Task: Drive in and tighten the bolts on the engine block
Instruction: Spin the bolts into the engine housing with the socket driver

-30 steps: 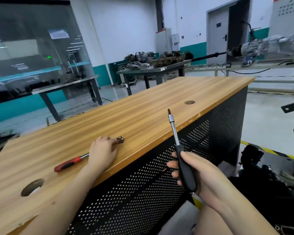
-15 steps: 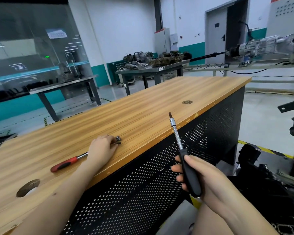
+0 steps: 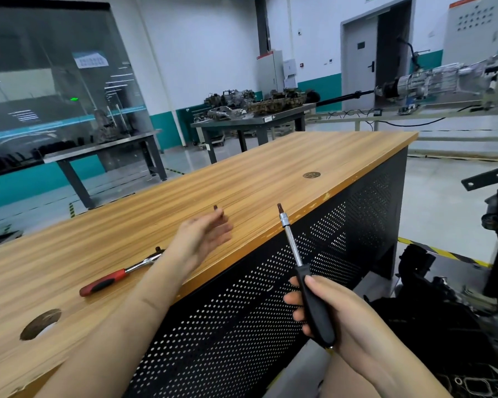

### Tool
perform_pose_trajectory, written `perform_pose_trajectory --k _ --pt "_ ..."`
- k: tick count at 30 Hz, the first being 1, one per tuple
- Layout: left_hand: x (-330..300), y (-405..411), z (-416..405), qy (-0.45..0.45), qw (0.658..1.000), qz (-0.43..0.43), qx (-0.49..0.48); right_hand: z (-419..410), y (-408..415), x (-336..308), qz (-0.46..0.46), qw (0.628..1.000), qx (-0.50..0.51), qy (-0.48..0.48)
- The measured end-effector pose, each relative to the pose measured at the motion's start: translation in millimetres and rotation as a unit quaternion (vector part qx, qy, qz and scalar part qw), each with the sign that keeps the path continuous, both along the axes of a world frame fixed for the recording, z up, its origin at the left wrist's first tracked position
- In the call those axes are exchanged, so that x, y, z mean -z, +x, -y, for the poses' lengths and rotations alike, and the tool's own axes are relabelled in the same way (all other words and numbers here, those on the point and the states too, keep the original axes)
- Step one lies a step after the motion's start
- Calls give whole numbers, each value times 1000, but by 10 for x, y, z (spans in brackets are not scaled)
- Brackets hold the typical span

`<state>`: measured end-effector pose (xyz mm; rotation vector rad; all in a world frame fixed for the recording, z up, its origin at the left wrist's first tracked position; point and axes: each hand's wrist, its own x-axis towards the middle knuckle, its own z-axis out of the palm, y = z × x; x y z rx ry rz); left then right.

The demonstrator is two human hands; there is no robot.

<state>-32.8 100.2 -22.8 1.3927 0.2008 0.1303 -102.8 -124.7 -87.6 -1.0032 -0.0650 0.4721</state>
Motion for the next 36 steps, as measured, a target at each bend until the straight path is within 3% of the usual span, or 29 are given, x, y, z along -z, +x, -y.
perform_pose_trajectory --k 2,6,16,36 --pt "-45 -14 198 -162 986 -6 26 1 -28 21 -3 1000 -4 -3" --pt "-4 -59 581 -221 970 -35 93 16 -69 66 -12 1000 -7 -24" --pt "18 -77 916 -228 964 -68 116 72 -66 93 -16 999 -6 -30" --pt "189 -84 893 -132 986 -4 102 103 -71 150 -36 998 19 -45"
